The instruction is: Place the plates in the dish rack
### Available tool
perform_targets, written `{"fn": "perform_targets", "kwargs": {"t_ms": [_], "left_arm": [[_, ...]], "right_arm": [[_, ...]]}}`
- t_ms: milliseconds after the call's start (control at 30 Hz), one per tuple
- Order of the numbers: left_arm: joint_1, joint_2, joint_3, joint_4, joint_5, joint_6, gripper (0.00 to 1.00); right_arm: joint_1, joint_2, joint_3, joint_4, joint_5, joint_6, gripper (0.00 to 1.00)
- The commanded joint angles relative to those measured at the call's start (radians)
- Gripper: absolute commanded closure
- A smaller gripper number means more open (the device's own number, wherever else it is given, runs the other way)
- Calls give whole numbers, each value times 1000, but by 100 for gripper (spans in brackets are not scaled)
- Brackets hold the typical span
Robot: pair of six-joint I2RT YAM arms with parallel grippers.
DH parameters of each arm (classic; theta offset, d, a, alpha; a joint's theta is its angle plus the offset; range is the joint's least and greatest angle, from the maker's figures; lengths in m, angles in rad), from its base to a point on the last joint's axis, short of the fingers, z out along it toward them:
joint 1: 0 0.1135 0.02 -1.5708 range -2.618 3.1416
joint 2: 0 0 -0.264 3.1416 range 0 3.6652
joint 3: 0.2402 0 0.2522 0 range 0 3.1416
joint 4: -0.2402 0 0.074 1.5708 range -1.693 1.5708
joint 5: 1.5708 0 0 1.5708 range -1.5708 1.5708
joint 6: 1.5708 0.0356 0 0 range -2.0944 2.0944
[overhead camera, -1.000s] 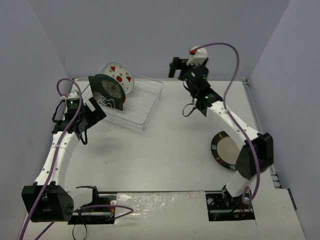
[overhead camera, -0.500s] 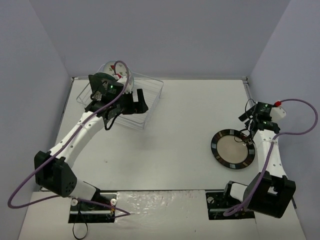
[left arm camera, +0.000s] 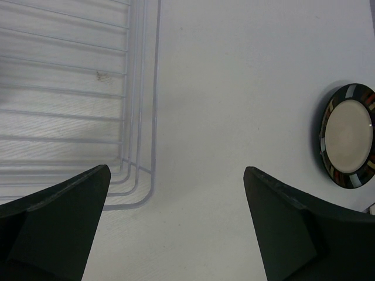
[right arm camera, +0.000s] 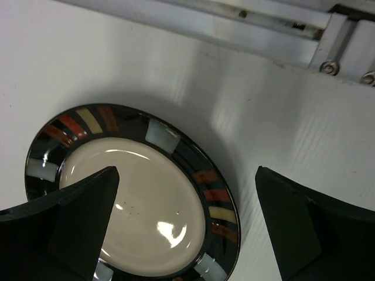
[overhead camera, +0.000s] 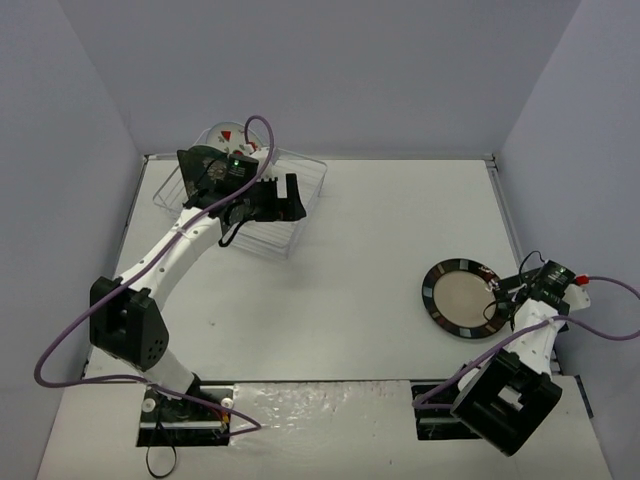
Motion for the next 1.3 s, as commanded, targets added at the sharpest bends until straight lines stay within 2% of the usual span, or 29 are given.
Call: {"fn": "perform_targets", "kwargs": {"t_ms": [0, 367, 467, 567, 700, 767, 833, 967, 1133, 1267], "left_arm": [[1, 1, 68, 27, 27, 34, 3], [1, 24, 92, 15, -1, 47, 3], [1, 31, 98, 13, -1, 45, 3], [1, 34, 100, 11, -6, 42, 3], [1, 39, 101, -5, -27, 39, 3], [1, 40, 101, -7, -26, 39, 3], [1, 38, 101, -5, -28, 37, 3], [1, 33, 106, -2, -33, 38, 3], [1, 21, 99, -17, -50, 41, 3], [1, 5, 84, -27, -64, 44, 3]], "right_arm": [[-6, 32, -54, 108, -157, -5, 0], [-6, 93, -146, 202, -275, -20, 3], [-7, 106, -176, 245, -339, -9, 8], [-6, 127, -201, 267, -343, 13, 20], [-13, 153, -200, 267, -302, 33, 40], [-16, 155, -203, 267, -286, 37, 53], [-18, 157, -207, 267, -285, 37, 61], [-18, 158, -215, 302, -297, 28, 100], [-18, 135, -210, 319, -343, -10, 100], [-10, 34, -182, 353, -413, -50, 100]]}}
